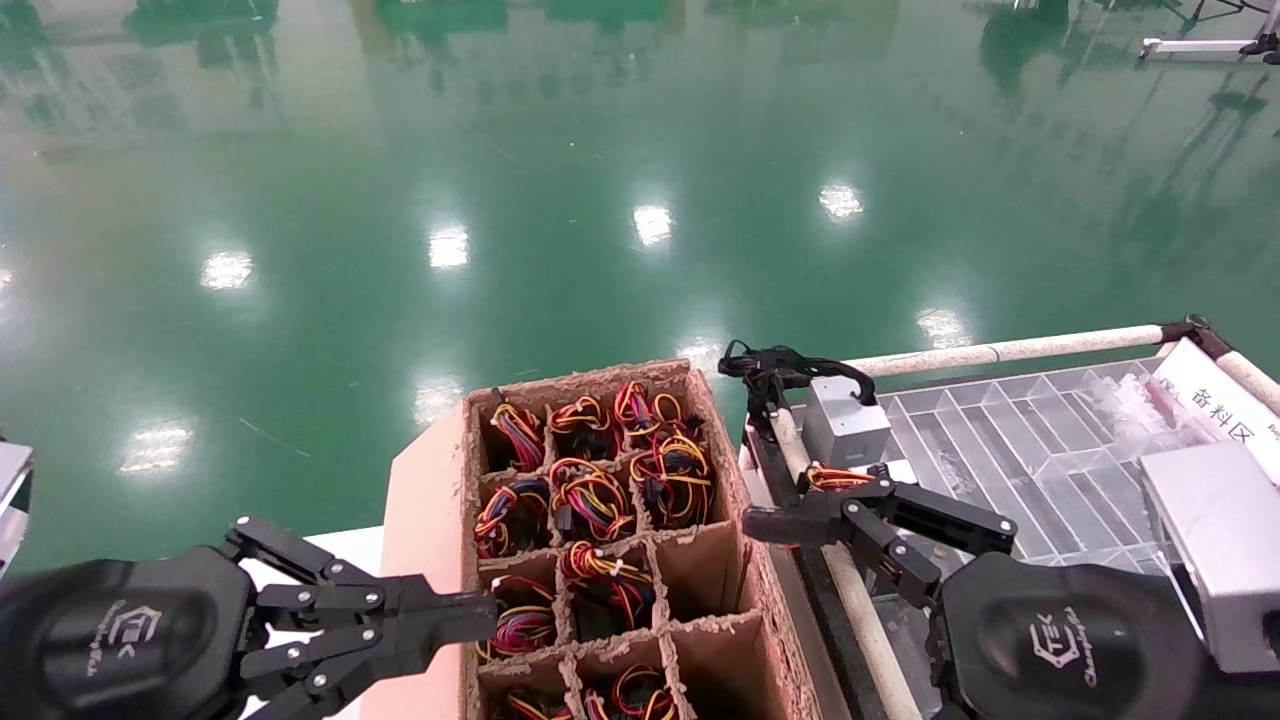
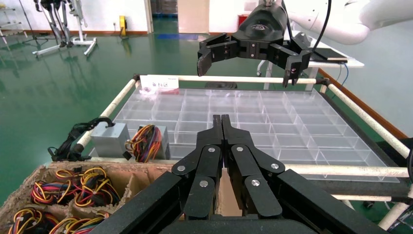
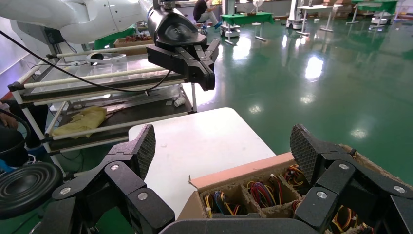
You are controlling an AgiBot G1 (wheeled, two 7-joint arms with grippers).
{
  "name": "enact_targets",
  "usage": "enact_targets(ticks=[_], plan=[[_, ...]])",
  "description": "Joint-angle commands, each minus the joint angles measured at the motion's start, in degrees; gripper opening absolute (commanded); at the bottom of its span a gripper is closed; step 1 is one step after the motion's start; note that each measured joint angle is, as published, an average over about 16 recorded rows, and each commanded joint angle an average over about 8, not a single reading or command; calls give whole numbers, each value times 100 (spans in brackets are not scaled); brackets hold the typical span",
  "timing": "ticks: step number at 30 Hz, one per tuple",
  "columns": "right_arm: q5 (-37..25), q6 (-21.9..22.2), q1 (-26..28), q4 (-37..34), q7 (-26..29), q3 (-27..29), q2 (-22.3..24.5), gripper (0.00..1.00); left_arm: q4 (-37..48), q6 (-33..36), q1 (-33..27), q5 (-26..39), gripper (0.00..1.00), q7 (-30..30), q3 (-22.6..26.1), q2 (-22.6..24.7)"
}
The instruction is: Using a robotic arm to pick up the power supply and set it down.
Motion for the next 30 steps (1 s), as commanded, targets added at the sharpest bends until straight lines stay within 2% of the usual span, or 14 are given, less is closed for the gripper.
enact_targets(ticks=[1,4,12,20,26,30], plan=[[0,0,0,0,0,0,0,100,0,0,0,0,0,0,0,0],[0,0,0,0,0,0,0,100,0,0,0,0,2,0,0,0],[0,0,0,0,0,0,0,100,0,0,0,0,100,0,0,0],[-179,125,32,-63,-25,-60,-65,100,1,0,0,0,100,0,0,0],[-969,399,379,-407,-64,-404,-385,100,1,1,-1,0,100,1,1,0],[-1545,411,769,-885,-146,-724,-754,100,2,1,-1,0,100,1,1,0]])
